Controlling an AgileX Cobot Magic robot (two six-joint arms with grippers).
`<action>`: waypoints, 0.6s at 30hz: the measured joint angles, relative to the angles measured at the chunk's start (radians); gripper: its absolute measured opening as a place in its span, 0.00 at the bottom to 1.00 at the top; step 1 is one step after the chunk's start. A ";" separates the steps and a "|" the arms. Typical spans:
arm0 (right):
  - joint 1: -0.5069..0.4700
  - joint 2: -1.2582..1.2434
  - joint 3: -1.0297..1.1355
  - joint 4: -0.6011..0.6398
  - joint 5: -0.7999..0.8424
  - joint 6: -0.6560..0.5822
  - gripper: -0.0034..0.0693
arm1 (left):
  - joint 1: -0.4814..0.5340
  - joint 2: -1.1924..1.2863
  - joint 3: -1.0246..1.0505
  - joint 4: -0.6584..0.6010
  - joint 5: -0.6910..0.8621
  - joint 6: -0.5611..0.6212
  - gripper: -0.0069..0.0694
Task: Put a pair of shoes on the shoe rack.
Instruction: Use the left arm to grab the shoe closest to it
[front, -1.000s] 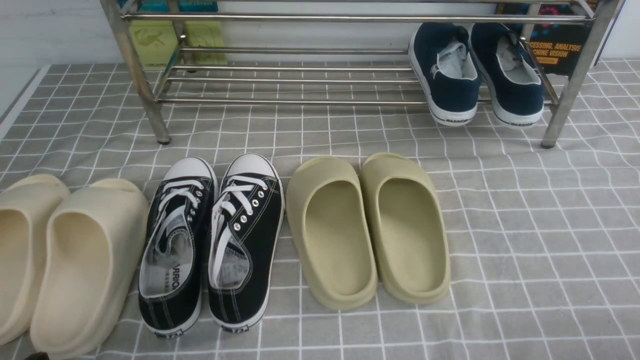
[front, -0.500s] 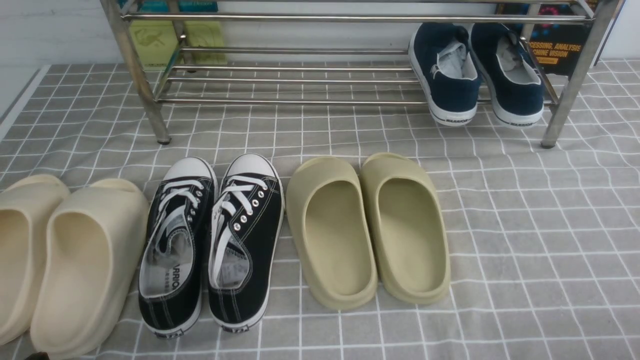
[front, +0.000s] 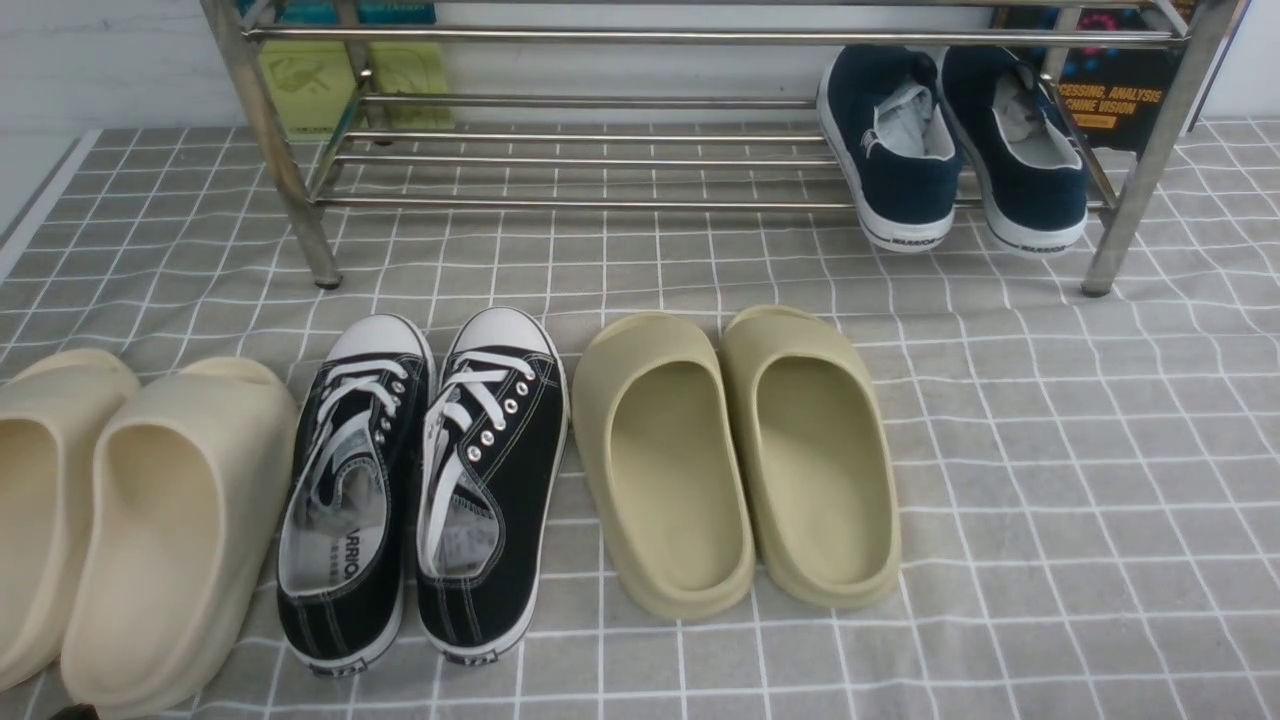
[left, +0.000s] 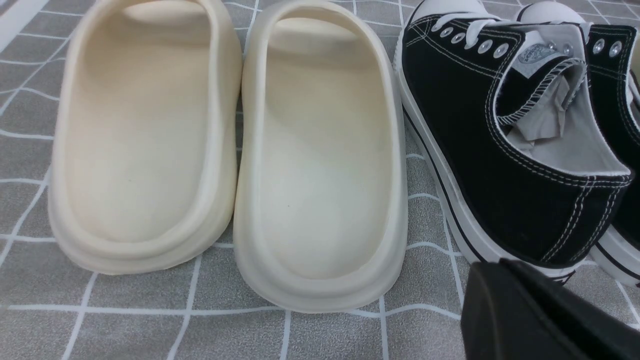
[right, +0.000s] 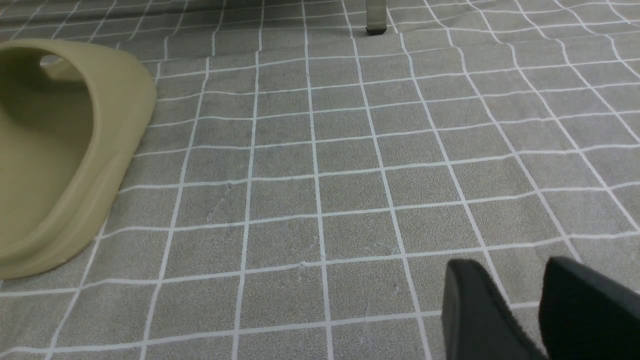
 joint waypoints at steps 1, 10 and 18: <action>0.000 0.000 0.000 0.000 0.000 0.000 0.38 | 0.000 0.000 0.000 0.000 0.000 0.000 0.07; 0.000 0.000 0.000 0.000 0.000 0.000 0.38 | 0.000 0.000 0.000 0.000 0.000 0.000 0.07; 0.000 0.000 0.000 0.000 0.000 0.000 0.38 | 0.000 0.000 0.000 0.036 -0.203 0.003 0.07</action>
